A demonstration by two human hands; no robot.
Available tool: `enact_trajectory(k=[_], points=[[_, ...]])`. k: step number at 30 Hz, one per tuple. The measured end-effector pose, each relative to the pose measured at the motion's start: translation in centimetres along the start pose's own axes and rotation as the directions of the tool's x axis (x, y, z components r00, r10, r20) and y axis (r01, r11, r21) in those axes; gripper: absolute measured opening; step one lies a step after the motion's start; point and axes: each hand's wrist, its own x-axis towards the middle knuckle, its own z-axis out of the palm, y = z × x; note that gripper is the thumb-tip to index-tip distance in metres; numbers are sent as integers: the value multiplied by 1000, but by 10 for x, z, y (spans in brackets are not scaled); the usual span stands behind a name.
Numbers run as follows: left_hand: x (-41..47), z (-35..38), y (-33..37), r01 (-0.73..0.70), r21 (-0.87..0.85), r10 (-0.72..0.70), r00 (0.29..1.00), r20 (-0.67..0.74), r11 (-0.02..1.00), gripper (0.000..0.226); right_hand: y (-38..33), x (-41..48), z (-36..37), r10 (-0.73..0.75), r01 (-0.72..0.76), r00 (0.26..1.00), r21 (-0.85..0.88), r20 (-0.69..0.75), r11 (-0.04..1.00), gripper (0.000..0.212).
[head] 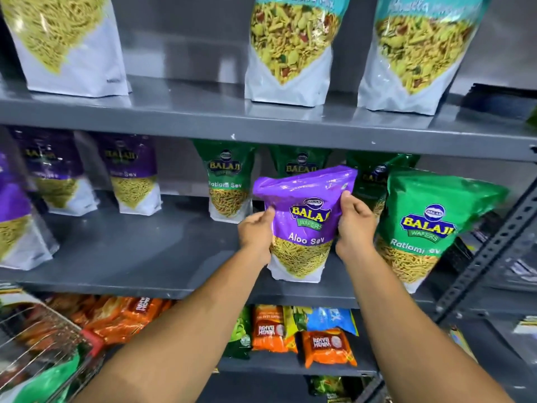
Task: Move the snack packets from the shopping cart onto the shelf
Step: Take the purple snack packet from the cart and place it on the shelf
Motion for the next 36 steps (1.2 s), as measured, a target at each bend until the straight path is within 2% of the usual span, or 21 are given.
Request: enact_trajectory(k=[4, 7, 12, 16, 21, 23, 26, 28, 30, 32, 33, 34, 36], points=[[3, -56, 36, 26, -31, -25, 1000, 7, 999, 12, 11, -26, 45, 4, 2, 986, -37, 165, 999, 13], [13, -118, 68, -16, -29, 15, 1000, -15, 999, 12, 32, -53, 93, 26, -3, 955, -77, 296, 997, 14], [35, -221, 119, -95, 57, 104, 979, -178, 994, 12, 76, -106, 175, 84, -4, 878, -169, 471, 986, 19], [61, -279, 140, -135, 68, 149, 950, -275, 988, 18, 104, -141, 226, 148, -34, 863, -236, 484, 971, 20], [84, -313, 150, -161, 71, 175, 931, -320, 984, 8, 128, -161, 262, 154, -36, 871, -253, 466, 967, 27], [87, -317, 150, -171, 80, 187, 935, -300, 982, 12, 134, -162, 267, 133, -18, 881, -249, 454, 968, 24], [87, -328, 147, -200, 47, 205, 953, -221, 979, 12, 137, -163, 274, 63, 63, 878, -244, 475, 968, 9], [86, -338, 138, -228, 77, 236, 964, -119, 971, 5, 130, -163, 278, 38, 72, 848, -187, 528, 980, 21], [88, -354, 123, -287, 187, 285, 958, 39, 940, 47, 120, -159, 285, 6, 79, 822, -125, 569, 989, 26], [92, -363, 100, -325, 353, 284, 945, 163, 877, 88, 109, -156, 294, 4, 92, 811, -134, 585, 987, 12], [94, -364, 90, -331, 419, 275, 943, 188, 846, 102, 106, -154, 297, 23, 85, 814, -159, 581, 984, 6], [97, -364, 81, -318, 471, 262, 948, 183, 823, 113, 104, -151, 299, 49, 69, 817, -180, 575, 981, 10], [100, -361, 75, -276, 535, 254, 960, 116, 798, 119, 104, -146, 301, 100, 14, 819, -193, 565, 981, 15]])
